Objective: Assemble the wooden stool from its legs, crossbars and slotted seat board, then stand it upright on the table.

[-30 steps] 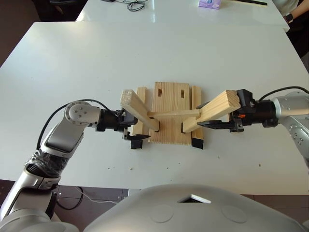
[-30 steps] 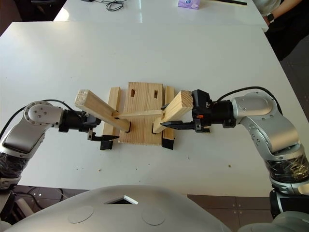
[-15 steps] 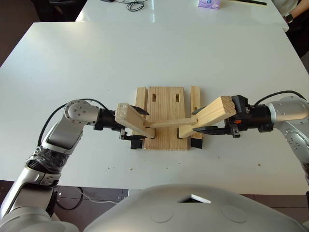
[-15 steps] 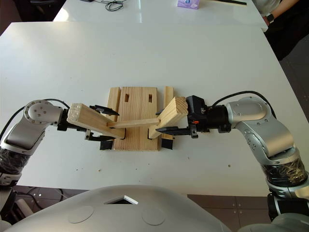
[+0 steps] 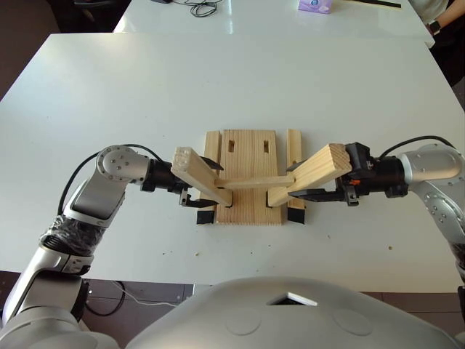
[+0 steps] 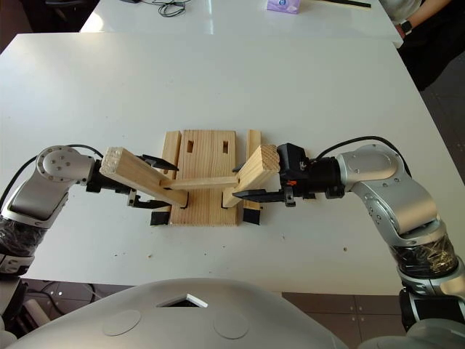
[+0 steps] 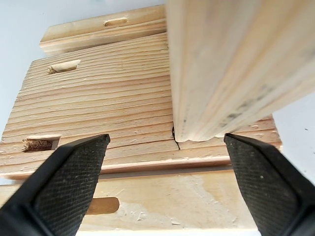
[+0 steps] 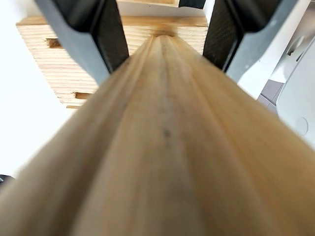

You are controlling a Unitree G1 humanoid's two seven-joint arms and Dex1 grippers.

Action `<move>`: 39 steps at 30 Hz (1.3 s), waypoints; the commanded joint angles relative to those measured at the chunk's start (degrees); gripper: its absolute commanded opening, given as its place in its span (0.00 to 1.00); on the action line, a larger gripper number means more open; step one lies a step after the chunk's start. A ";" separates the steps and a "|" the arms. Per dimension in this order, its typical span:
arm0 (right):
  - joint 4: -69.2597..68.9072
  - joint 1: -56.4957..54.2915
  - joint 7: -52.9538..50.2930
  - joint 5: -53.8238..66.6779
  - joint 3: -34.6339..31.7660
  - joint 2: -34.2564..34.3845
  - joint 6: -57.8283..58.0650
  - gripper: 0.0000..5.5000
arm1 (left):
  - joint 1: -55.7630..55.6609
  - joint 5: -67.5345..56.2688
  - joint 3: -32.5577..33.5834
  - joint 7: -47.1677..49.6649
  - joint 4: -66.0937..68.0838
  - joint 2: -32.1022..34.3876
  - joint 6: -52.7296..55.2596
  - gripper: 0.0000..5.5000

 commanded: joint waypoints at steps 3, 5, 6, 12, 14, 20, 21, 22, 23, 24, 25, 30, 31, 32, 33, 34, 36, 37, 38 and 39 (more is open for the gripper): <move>1.47 -0.52 0.33 -3.66 3.34 -0.14 0.75 0.37 | -2.94 -0.75 0.58 -0.29 0.84 -1.28 -1.54 0.78; 1.67 -0.52 0.14 -3.98 3.48 -0.22 0.61 0.37 | -4.09 -0.98 1.01 -0.05 1.87 -1.67 -1.22 0.78; 1.81 -0.57 -0.05 -4.23 3.70 -0.15 0.52 0.37 | -4.79 -1.10 1.25 0.09 2.53 -1.93 -0.91 0.78; 2.87 -1.70 -1.05 -5.42 5.19 0.37 0.26 0.37 | -7.14 -1.75 2.58 -0.05 5.64 -2.38 -1.02 0.78; 3.10 -1.71 -1.02 -5.80 5.55 0.28 0.06 0.37 | -8.83 -1.93 3.42 0.12 8.02 -2.78 -1.13 0.78; 3.61 -2.17 -0.89 -6.06 6.13 0.24 -0.01 0.37 | -15.22 -1.63 5.60 0.18 17.80 -4.40 -2.25 0.78; 3.72 -2.39 -0.86 -5.94 6.25 0.21 0.01 0.37 | -16.49 -1.64 5.93 0.51 19.52 -4.83 -2.15 0.78; 3.80 -2.51 -0.77 -5.83 6.37 0.13 -0.03 0.37 | -17.80 -1.58 6.28 1.14 21.29 -5.34 -1.98 0.78; 3.87 -2.65 -0.68 -5.72 6.50 0.09 -0.02 0.37 | -18.93 -1.87 6.72 1.56 22.55 -5.80 -1.36 0.78; 3.95 -2.76 -0.60 -5.64 6.62 0.05 0.05 0.37 | -20.35 -2.45 7.39 2.24 23.66 -6.55 0.06 0.78; 4.02 -2.82 -0.49 -5.62 6.74 0.01 0.04 0.37 | -21.85 -3.05 7.99 2.74 24.46 -7.24 1.36 0.78; 4.60 -3.41 -0.09 -5.75 7.37 0.08 0.12 0.37 | -31.70 -10.89 10.19 1.21 21.21 -11.04 13.49 0.78; 4.69 -3.50 -0.05 -5.77 7.42 0.08 0.12 0.37 | -33.51 -13.08 10.34 0.13 19.85 -11.60 16.34 0.78; 4.74 -3.59 -0.06 -5.78 7.48 0.10 0.15 0.37 | -35.25 -15.38 10.34 -1.04 18.53 -12.00 19.52 0.78; 4.79 -3.70 -0.06 -5.81 7.56 0.13 0.17 0.37 | -36.72 -17.40 10.15 -2.24 17.18 -12.34 22.26 0.78; 4.82 -3.82 -0.14 -5.86 7.67 0.24 0.21 0.37 | -38.02 -19.17 9.69 -3.39 15.77 -12.70 25.07 0.75; 4.80 -3.95 -0.36 -5.97 7.93 0.47 0.24 0.37 | -39.28 -22.34 8.87 -5.68 12.97 -13.00 29.35 0.71; 4.78 -3.97 -0.47 -6.04 8.10 0.61 0.21 0.37 | -39.39 -23.69 8.22 -7.06 11.33 -12.78 31.22 0.68; 4.80 -4.04 -0.54 -6.10 8.25 0.72 0.18 0.37 | -39.26 -24.53 7.52 -8.54 9.90 -12.41 32.30 0.65; 4.81 -4.02 -0.59 -6.16 8.32 0.76 0.11 0.37 | -39.08 -25.13 6.84 -9.84 8.67 -11.97 33.24 0.62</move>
